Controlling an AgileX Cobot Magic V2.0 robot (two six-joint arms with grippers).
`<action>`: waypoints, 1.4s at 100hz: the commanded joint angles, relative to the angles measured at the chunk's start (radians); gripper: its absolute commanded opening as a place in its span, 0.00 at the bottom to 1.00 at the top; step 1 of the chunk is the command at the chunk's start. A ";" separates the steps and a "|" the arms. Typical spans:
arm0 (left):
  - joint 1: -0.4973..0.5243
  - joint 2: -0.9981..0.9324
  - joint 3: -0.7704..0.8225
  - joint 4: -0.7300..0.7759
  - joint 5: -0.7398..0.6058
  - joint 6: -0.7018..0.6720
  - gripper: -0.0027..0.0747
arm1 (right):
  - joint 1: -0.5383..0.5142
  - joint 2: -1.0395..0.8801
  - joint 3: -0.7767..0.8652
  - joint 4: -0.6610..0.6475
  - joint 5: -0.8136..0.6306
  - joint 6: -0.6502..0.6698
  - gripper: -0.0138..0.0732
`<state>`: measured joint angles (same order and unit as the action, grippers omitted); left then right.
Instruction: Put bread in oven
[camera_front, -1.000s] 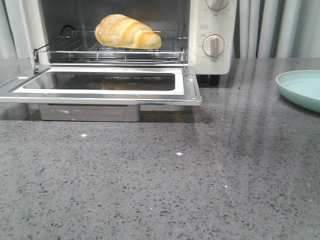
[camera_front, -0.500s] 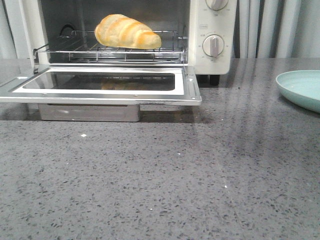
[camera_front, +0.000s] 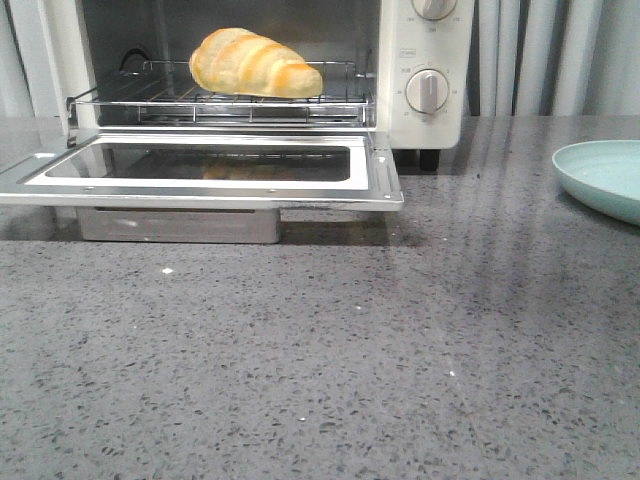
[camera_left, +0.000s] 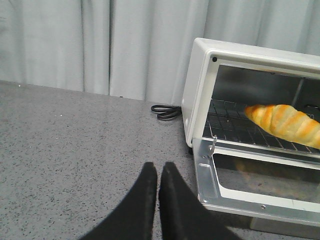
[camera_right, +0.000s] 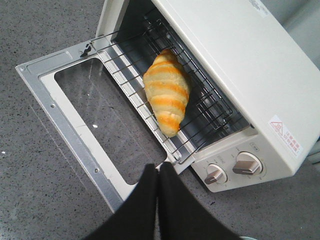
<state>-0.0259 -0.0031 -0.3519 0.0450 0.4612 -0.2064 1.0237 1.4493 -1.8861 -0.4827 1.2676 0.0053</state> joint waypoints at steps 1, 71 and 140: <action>0.004 -0.023 -0.024 -0.008 -0.078 0.000 0.01 | -0.001 -0.032 -0.022 -0.044 0.031 0.003 0.11; 0.004 -0.023 -0.024 -0.008 -0.078 0.000 0.01 | -0.270 -0.046 -0.013 0.125 0.013 0.121 0.11; 0.004 -0.023 -0.024 -0.008 -0.078 0.000 0.01 | -0.600 -0.401 0.715 0.292 -0.399 0.121 0.11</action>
<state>-0.0259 -0.0031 -0.3519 0.0435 0.4592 -0.2057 0.4675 1.1138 -1.2023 -0.2058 0.9513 0.1277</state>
